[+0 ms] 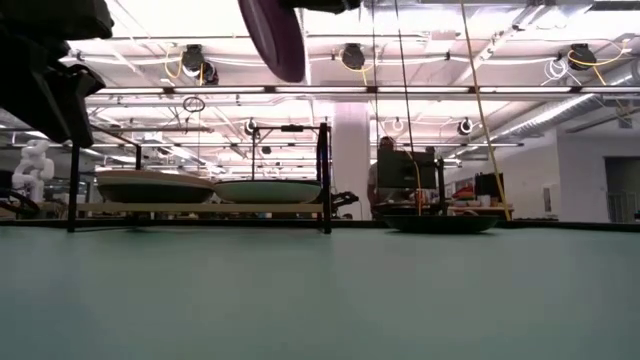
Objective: Place and stack plates onto a shelf
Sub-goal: Stack the right violet plate on top of the dark blue plate on the shelf
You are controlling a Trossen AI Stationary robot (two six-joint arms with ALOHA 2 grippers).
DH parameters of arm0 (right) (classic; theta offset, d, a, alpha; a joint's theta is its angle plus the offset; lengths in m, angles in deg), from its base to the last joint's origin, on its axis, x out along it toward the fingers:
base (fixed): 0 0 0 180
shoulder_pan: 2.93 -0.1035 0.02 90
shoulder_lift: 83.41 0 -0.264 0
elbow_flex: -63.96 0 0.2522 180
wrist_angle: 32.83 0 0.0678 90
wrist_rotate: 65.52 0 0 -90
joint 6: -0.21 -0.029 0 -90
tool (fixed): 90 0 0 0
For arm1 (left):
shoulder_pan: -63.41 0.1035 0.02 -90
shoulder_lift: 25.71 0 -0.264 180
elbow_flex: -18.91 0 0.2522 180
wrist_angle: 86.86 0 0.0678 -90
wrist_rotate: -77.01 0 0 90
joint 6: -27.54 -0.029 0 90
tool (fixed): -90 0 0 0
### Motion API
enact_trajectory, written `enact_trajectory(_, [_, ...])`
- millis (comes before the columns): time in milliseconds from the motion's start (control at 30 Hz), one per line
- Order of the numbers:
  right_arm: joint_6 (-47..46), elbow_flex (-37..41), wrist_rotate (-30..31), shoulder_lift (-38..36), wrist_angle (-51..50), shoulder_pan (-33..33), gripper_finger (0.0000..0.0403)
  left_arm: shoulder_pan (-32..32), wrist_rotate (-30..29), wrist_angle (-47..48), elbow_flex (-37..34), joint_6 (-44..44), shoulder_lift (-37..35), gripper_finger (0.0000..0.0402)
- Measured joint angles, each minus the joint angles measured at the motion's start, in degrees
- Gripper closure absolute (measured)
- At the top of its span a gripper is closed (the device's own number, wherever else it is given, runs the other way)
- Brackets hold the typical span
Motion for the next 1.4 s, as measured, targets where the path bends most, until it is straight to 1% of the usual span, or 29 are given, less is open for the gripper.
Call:
enact_trajectory(133, [0.05,-0.01,-3.71,1.89,3.81,3.58,0.0403,-0.01,-0.06,-0.06,0.01,-0.01,0.0,0.0215])
enact_trajectory(233, [0.09,0.0,-5.13,4.16,5.68,5.94,0.0403,0.0,-0.13,-0.21,0.0,-0.25,-0.02,0.0215])
enact_trajectory(333, [0.48,-0.01,-5.12,6.92,7.85,7.8,0.0403,-0.02,-0.14,-0.24,0.0,-0.49,-0.02,0.0215])
enact_trajectory(533, [0.5,0.0,-0.3,11.03,8.07,10.1,0.0403,0.0,-1.94,-0.48,0.0,-2.77,-0.02,0.0215])
enact_trajectory(633, [0.19,0.0,-0.36,12.17,8.08,10.72,0.0403,0.0,-3.0,-0.55,0.0,-3.15,-0.02,0.0215])
enact_trajectory(867, [0.2,0.0,-0.34,15.43,8.12,11.89,0.0403,0.04,-3.18,-0.63,0.0,-3.2,-0.02,0.0215])
enact_trajectory(1033, [0.56,0.02,1.42,17.03,7.61,12.12,0.0403,0.04,-3.18,-0.63,0.0,-3.18,-0.02,0.0215])
enact_trajectory(1233, [5.61,0.02,2.4,18.37,6.37,12.34,0.0403,0.04,-3.18,-0.63,0.0,-3.21,-0.02,0.0215])
enact_trajectory(1400, [6.65,0.03,2.39,19.28,5.49,12.42,0.0403,0.04,-3.18,-0.62,0.0,-3.18,-0.02,0.0215])
